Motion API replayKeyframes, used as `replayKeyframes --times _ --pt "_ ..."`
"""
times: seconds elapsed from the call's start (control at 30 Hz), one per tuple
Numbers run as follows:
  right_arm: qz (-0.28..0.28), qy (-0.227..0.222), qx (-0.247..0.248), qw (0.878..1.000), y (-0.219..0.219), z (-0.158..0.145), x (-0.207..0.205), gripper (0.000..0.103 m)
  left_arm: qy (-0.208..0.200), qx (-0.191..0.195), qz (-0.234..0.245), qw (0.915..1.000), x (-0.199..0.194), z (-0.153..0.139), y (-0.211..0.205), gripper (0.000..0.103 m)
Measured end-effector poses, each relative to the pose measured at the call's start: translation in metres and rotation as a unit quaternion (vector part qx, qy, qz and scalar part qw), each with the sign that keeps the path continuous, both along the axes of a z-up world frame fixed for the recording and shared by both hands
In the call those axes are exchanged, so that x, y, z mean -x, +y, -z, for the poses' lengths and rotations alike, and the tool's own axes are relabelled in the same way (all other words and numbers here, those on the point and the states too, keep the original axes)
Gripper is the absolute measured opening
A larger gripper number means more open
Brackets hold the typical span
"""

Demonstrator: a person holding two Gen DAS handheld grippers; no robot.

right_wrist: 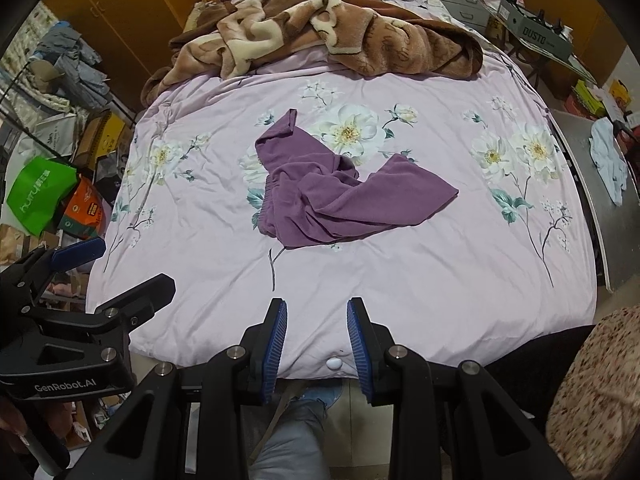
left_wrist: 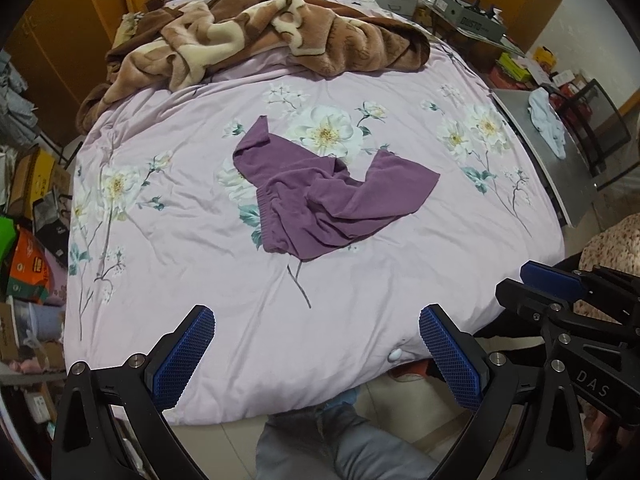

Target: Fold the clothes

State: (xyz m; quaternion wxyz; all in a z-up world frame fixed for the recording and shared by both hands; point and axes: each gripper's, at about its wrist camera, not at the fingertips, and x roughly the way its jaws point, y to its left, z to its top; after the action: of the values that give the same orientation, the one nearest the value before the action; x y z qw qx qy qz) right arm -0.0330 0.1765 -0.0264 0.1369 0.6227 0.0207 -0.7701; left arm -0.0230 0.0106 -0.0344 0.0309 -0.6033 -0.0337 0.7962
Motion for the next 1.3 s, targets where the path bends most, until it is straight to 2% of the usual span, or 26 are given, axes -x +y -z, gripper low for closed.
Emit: replayKeyframes --times 0.4,0.67,0.9,1.17,1.3 --pt "0.044 -0.016 -0.010 0.999 -0.042 0.013 0.017 0.032 -0.005 -0.011 0.054 0.9985 0.030 0.016 -0.043 0.103" --pt "0.051 -0.010 0.004 0.999 -0.067 0.035 0.037 0.032 -0.017 -0.024 0.064 0.9975 0.051 0.042 -0.076 0.103" --pt "0.018 -0.011 0.029 0.999 -0.080 0.075 0.075 0.032 -0.032 -0.030 0.027 0.9987 0.068 0.080 -0.098 0.103" --pt "-0.059 0.000 0.062 0.996 -0.091 0.136 0.134 0.032 -0.041 -0.041 -0.031 0.9978 0.087 0.129 -0.108 0.103" --pt "-0.105 0.002 0.063 0.992 -0.096 0.170 0.159 0.032 -0.046 -0.046 -0.058 0.9961 0.095 0.154 -0.114 0.103"
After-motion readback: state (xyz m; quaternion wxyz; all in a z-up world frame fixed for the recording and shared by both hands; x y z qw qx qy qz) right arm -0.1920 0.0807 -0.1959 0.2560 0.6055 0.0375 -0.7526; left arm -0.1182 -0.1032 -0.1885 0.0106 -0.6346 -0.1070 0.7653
